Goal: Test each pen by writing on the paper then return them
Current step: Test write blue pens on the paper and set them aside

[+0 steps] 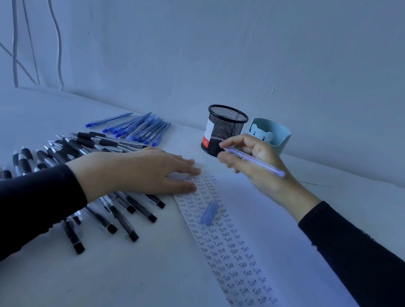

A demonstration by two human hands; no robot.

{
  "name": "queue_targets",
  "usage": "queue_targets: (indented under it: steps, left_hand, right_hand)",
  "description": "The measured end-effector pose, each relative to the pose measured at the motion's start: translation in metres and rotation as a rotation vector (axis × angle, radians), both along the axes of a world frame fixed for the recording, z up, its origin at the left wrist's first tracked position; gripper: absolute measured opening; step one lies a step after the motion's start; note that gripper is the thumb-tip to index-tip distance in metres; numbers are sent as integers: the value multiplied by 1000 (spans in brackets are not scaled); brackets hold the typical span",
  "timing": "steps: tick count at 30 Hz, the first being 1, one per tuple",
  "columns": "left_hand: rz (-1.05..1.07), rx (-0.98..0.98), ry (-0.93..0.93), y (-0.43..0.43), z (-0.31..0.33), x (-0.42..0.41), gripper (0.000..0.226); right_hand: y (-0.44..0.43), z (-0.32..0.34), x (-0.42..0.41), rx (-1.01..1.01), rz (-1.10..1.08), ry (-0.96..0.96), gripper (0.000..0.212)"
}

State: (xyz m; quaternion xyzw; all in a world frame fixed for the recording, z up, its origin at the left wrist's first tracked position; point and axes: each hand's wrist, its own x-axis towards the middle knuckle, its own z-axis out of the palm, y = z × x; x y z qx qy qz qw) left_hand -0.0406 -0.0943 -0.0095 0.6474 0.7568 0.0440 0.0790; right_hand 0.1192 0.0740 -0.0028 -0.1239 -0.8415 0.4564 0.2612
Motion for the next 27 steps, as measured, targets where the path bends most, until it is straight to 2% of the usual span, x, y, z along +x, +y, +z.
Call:
queue_targets:
  steps: [3,5,8,10,12,14,16,19,27]
  left_hand:
    - [-3,-5,-5,-1,0,0,61]
    - [-5,-1,-1,-1,0,-1,61]
    - [-7,2,-5,-1,-1,-2,61]
    - [-7,2,-5,-1,-1,-1,61]
    - [-5,2,-5,-2,0,0,61]
    - [0,5,-14,-2,-1,0,61]
    - [4,11,-24,-2,-1,-1,61]
    - [6,16,-24,-2,-2,-1,61]
    - [8,25,-24,-1,-3,-1,61]
  right_hand:
    - [7,6,17,8,37,-28,30]
    - [8,7,28,-106,23,-13,36]
    - [8,10,43,-290,29,8,28]
    - [4,11,52,-277,35,4,21]
    - [0,8,59,-131,21,-29,27]
    - [-2,0,64,102,3,-98,34]
    - [-4,-7,65,331,-24,-162,33]
    - [-6,-20,61,565,24,-150,28]
    - [-9,-30,57,665,75,-141,28]
